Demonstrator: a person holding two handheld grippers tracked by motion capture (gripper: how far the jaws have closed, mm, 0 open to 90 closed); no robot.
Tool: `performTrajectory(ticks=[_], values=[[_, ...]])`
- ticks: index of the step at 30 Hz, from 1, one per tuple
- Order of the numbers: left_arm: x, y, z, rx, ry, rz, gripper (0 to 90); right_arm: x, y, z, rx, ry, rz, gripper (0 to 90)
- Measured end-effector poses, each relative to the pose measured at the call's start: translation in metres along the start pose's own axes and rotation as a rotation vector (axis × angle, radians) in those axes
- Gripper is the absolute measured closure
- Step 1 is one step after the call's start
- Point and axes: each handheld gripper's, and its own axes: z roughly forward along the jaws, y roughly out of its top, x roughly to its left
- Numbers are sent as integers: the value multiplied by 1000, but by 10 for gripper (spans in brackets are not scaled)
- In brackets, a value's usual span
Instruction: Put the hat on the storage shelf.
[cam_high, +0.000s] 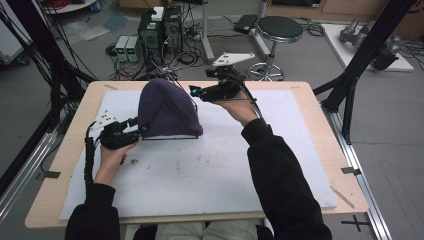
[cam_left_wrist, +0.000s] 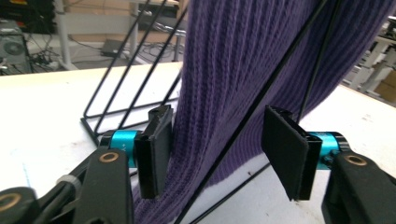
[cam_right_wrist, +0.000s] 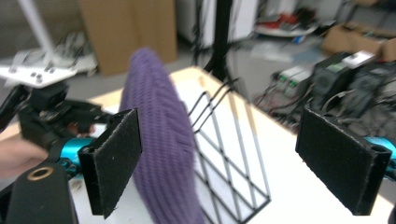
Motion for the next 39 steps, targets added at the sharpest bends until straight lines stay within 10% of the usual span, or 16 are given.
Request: performTrajectory(ticks=[22, 39], values=[[-8, 1, -19, -93, 88, -19, 295, -16, -51, -122, -235, -200, 129, 107], [-21, -4, -39, -167, 164, 14, 238, -8, -111, -153, -290, -356, 145, 107]])
